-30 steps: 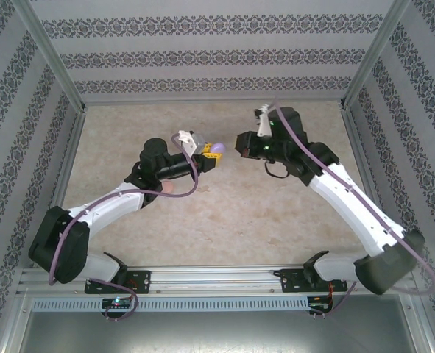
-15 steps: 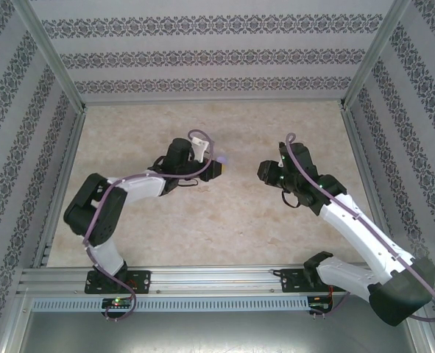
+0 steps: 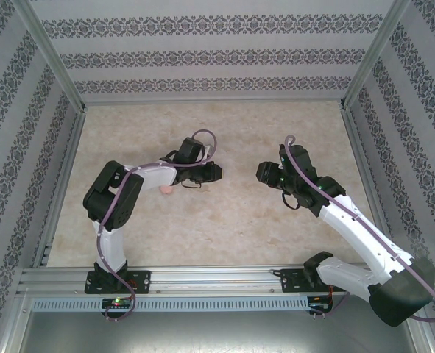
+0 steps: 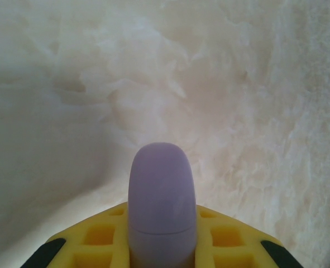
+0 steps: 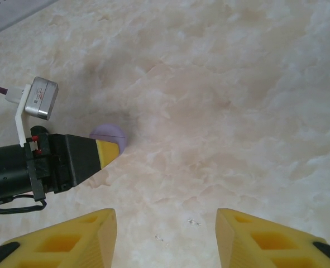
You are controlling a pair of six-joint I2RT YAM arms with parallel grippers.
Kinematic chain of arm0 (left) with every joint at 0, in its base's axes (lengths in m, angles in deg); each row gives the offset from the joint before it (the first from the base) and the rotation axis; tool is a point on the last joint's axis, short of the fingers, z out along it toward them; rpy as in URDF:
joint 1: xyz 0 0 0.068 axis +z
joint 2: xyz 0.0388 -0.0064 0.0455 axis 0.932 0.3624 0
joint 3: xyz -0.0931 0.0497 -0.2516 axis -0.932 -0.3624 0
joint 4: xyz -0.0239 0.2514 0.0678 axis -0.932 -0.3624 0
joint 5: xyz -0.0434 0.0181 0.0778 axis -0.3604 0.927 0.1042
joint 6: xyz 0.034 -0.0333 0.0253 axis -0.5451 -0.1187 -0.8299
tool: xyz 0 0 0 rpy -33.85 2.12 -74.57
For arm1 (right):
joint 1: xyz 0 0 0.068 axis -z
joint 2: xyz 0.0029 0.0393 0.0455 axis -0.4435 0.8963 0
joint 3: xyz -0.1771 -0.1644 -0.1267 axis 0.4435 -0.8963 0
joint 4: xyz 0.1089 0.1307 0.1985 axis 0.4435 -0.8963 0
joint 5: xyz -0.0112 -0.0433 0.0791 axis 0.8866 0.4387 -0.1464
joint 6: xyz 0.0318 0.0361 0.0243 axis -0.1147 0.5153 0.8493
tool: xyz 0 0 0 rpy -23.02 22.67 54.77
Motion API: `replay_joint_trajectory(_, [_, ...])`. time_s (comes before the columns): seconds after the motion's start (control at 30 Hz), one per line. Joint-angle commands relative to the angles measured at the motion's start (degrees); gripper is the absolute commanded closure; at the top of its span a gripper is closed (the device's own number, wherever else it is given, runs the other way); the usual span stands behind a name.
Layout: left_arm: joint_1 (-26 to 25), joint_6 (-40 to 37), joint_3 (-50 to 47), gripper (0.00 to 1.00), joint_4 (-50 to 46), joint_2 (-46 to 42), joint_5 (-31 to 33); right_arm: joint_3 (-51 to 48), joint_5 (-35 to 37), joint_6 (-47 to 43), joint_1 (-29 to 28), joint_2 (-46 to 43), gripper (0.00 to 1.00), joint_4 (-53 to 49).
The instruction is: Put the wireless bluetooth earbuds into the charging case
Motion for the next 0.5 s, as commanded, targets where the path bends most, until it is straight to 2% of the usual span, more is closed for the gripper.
replay_joint_trajectory(0.0, [0.30, 1.14, 2.39, 0.97, -7.95, 1.30, 2.52, 0.20, 1.14, -1.02, 0.76, -0.16, 0.48, 1.24])
replay_joint_trajectory(0.2, [0.29, -0.31, 5.68, 0.89, -16.57, 3.13, 6.59, 1.47, 0.97, -1.46, 1.01, -0.19, 0.45, 0.89])
replay_joint_trajectory(0.47, [0.25, -0.95, 7.25, 0.72, -20.98, 4.74, 9.21, 3.56, 0.82, -1.86, 1.19, -0.20, 0.43, 0.25])
